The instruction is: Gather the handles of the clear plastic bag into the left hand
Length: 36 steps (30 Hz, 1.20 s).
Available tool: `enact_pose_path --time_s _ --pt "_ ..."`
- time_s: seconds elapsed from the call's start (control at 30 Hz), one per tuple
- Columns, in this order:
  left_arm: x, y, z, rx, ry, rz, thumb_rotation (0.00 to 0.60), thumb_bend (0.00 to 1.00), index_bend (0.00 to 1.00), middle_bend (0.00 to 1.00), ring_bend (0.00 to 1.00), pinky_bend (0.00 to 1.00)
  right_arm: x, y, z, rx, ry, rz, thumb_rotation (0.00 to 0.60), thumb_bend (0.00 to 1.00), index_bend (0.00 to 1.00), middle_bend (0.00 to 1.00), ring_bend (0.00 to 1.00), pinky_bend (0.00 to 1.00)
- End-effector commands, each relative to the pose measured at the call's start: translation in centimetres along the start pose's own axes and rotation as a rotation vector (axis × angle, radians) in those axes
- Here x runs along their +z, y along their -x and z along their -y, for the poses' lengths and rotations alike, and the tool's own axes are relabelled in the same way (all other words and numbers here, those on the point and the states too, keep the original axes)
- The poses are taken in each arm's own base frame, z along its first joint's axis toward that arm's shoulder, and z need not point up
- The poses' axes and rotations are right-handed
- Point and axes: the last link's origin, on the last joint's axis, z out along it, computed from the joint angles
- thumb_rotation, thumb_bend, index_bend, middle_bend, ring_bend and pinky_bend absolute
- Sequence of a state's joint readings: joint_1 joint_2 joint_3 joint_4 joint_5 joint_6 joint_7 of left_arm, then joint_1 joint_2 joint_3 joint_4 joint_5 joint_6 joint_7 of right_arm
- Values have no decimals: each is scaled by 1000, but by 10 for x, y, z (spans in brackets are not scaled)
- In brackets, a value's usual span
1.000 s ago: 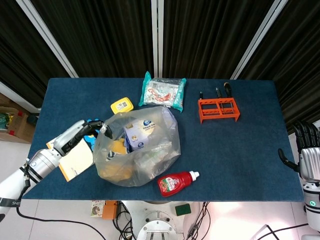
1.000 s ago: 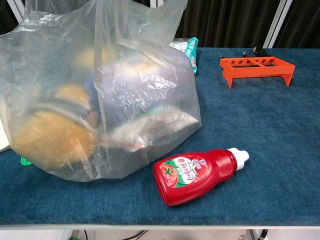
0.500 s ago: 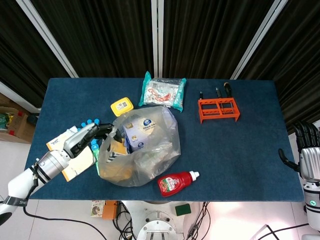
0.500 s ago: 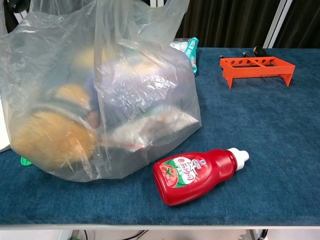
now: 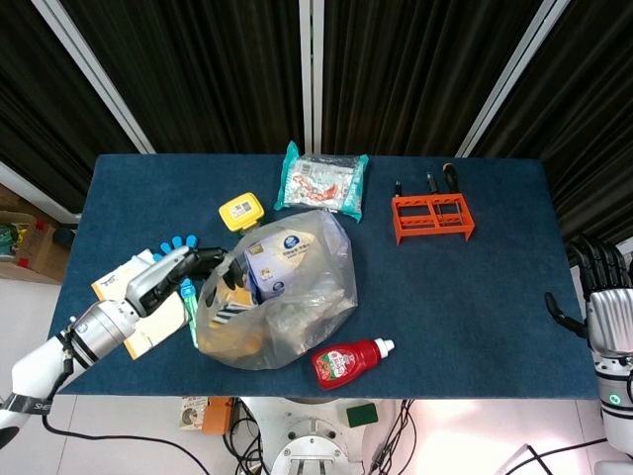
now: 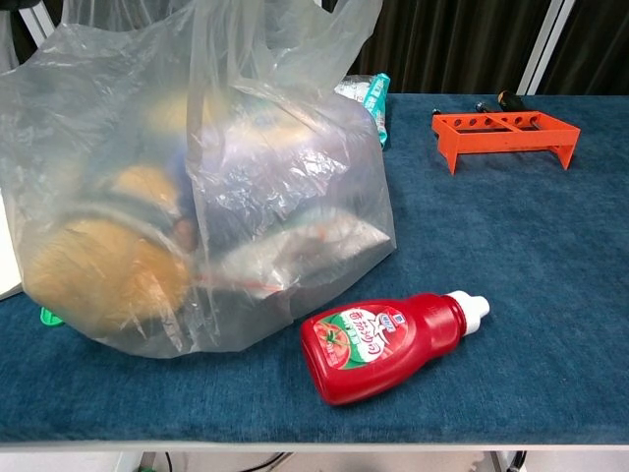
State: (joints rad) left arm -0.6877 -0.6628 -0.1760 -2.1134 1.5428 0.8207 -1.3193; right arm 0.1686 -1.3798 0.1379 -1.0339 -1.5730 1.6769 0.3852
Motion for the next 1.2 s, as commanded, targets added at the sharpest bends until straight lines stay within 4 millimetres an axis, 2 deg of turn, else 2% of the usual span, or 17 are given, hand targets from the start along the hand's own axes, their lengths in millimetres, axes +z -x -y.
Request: enact_pose_path --time_s 0.03,0.33,0.53,0.67,0.83,1.2 --pt "2 3 -3 -34 33 -24 33 8 417 428 423 628 5 -3 7 11 -29 -10 600 312 0 0 0 0" --pt "2 17 -1 -89 14 31 34 8 418 431 407 625 28 -14 34 6 -130 -42 600 312 0 0 0 0" --pt "7 13 10 12 -61 49 49 8 419 442 438 650 33 -11 48 11 -168 -32 600 312 0 0 0 0" --pt "10 10 19 62 -116 51 48 8 418 445 438 650 32 -10 48 16 -160 -29 600 312 0 0 0 0" --pt "13 16 21 67 -140 84 50 8 436 477 464 674 33 -11 43 13 -141 -34 600 312 0 0 0 0" --pt "20 33 11 24 -101 189 50 7 458 513 500 709 34 -11 39 20 -134 -36 600 312 0 0 0 0"
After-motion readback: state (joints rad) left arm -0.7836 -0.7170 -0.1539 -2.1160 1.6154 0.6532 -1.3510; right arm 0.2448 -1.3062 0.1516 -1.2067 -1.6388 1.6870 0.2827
